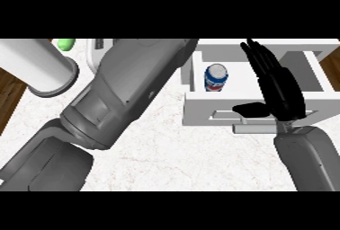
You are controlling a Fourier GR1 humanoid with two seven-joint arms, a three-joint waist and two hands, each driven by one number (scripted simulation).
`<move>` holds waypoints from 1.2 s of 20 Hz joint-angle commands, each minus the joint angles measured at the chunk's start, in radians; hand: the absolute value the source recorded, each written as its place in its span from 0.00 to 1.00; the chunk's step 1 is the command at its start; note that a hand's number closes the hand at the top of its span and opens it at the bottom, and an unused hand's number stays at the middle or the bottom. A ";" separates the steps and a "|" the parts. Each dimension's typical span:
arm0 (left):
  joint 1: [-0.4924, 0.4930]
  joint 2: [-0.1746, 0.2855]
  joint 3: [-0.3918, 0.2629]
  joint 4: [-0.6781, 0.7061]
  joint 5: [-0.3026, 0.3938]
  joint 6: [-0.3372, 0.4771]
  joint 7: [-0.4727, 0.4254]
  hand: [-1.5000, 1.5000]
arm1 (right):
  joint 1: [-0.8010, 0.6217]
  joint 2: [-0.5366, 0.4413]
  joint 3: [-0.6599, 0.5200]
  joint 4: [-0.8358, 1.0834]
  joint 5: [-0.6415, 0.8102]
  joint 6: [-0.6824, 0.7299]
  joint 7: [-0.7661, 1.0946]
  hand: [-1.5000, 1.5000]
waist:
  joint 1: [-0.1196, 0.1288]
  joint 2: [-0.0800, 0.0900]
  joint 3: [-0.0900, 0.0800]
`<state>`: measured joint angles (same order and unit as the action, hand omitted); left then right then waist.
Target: Pick up the can, place it into the drawer and close the drawer
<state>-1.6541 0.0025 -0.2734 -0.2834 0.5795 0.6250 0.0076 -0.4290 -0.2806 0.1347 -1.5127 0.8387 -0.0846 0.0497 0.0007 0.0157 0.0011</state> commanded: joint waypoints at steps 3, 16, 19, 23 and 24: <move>0.045 0.033 0.006 -0.013 -0.024 -0.021 -0.027 0.00 | -0.138 0.034 -0.014 0.319 0.082 -0.141 -0.113 0.00 | 0.019 0.000 0.000; 0.147 0.169 0.002 -0.165 -0.044 -0.098 0.092 0.00 | -0.435 0.115 -0.124 0.834 0.219 -0.497 -0.104 0.00 | 0.063 -0.005 0.000; 0.154 0.171 -0.006 -0.186 -0.058 -0.069 0.122 0.00 | -0.550 0.119 -0.141 0.920 0.239 -0.511 -0.079 0.00 | 0.069 -0.001 0.000; 0.232 0.207 -0.027 -0.292 -0.065 -0.099 0.151 0.00 | -0.573 0.094 -0.176 1.021 0.233 -0.590 -0.128 0.00 | 0.091 -0.006 0.000; 0.234 0.207 -0.030 -0.293 -0.073 -0.088 0.146 0.00 | -0.601 0.079 -0.192 1.055 0.222 -0.577 -0.137 0.00 | 0.091 -0.001 0.000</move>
<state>-1.4558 0.1863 -0.2944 -0.5265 0.5169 0.5408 0.1342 -0.9582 -0.1840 -0.0241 -0.5655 1.0605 -0.6206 -0.0660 0.0819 0.0086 -0.0005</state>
